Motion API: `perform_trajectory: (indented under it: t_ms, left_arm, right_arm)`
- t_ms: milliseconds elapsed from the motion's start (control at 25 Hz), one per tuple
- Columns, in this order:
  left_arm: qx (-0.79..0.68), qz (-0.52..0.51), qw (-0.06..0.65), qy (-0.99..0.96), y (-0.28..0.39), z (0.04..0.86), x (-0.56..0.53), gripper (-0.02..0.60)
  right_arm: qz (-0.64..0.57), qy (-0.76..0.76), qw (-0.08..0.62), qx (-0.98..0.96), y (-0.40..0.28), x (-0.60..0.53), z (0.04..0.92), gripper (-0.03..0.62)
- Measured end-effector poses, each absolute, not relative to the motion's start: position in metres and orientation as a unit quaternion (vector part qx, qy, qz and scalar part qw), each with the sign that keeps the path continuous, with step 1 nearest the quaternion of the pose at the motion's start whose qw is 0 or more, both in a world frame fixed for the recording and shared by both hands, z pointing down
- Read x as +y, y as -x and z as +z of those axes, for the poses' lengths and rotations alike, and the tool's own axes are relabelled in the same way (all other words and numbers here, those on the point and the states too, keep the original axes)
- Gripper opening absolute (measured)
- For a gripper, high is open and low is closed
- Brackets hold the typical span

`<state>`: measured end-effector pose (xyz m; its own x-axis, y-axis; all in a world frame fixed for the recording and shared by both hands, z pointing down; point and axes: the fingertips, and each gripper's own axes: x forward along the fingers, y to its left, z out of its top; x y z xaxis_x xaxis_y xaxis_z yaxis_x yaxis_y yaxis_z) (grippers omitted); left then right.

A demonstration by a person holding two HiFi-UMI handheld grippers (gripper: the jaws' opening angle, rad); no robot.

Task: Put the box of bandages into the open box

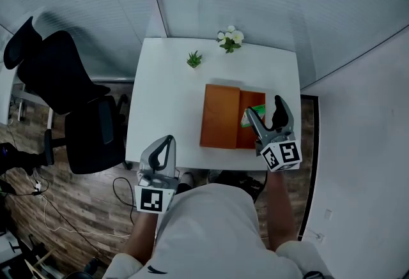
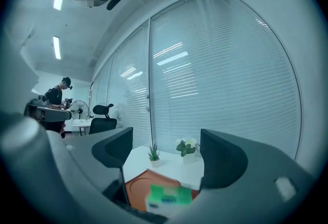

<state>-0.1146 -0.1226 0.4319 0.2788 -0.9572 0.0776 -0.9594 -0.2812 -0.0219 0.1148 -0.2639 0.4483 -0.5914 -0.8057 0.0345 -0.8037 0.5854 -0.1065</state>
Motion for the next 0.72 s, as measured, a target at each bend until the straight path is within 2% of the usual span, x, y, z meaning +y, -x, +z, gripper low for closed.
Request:
perform_trajectory:
  t_ms: [560,720]
  left_arm:
    - [-0.589,0.033,0.017,-0.807,0.114,0.433,-0.122,0.005]
    - [-0.583,0.031,0.015,-0.812,0.113,0.433,-0.115,0.005]
  right_arm:
    - [-0.053,0.467,-0.003,0.883,-0.121,-0.252,0.449,0.399]
    - [-0.037,0.474,0.003,0.88,-0.126,-0.235,0.438,0.203]
